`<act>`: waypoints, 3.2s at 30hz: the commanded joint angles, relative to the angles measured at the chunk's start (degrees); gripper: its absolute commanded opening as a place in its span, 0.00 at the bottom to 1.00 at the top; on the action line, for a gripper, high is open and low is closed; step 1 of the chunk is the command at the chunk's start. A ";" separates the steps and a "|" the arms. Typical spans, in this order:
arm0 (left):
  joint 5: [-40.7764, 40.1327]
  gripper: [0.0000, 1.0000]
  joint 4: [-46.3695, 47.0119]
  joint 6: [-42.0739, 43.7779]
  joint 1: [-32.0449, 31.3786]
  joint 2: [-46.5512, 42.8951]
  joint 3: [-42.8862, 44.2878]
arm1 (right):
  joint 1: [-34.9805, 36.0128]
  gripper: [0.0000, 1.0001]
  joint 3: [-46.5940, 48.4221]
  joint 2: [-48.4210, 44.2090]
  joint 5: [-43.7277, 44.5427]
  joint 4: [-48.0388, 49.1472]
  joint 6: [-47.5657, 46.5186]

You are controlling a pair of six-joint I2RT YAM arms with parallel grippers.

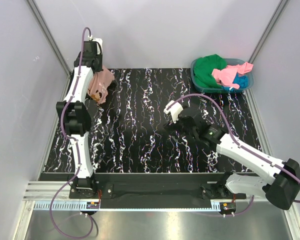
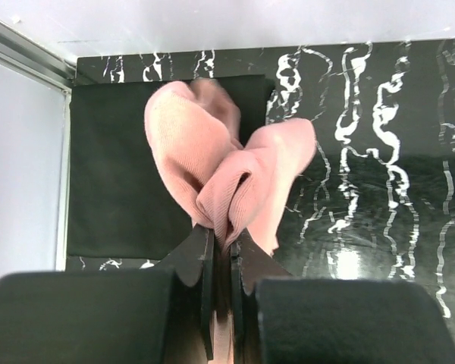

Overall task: Fold and stack the t-shirts
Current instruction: Neatly place the folded tshirt to the corner

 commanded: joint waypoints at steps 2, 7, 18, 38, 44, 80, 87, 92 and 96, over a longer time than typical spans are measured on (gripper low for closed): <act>0.89 0.00 5.98 3.37 1.27 -0.06 2.23 | -0.32 0.90 2.37 1.94 0.27 2.84 -0.39; 5.27 0.00 9.49 3.82 3.28 0.20 0.30 | -0.41 0.89 3.43 4.48 -0.53 3.37 -1.35; 15.56 0.00 19.43 0.92 10.15 6.70 0.82 | -0.58 0.89 4.66 9.67 -1.32 4.69 -0.74; 22.33 0.00 33.04 -8.75 14.02 -1.28 -9.19 | -0.93 0.88 11.69 21.80 -3.08 6.27 0.49; 26.90 0.00 35.78 -13.67 13.93 -5.51 -10.69 | -1.02 0.87 10.55 21.45 -3.78 7.06 1.02; 26.73 0.00 37.28 -19.83 14.11 -3.39 -8.39 | -1.46 0.86 11.96 22.87 -3.69 5.56 2.77; 25.41 0.00 38.59 -22.20 10.59 -12.89 -15.69 | -1.37 0.85 7.48 16.37 -3.69 5.57 4.01; 25.93 0.00 38.51 -22.20 9.98 -14.13 -16.93 | -1.46 0.85 5.63 14.07 -3.60 5.74 4.01; 26.20 0.00 37.54 -20.97 10.06 -12.37 -15.97 | -1.46 0.85 5.45 13.98 -3.60 5.39 4.01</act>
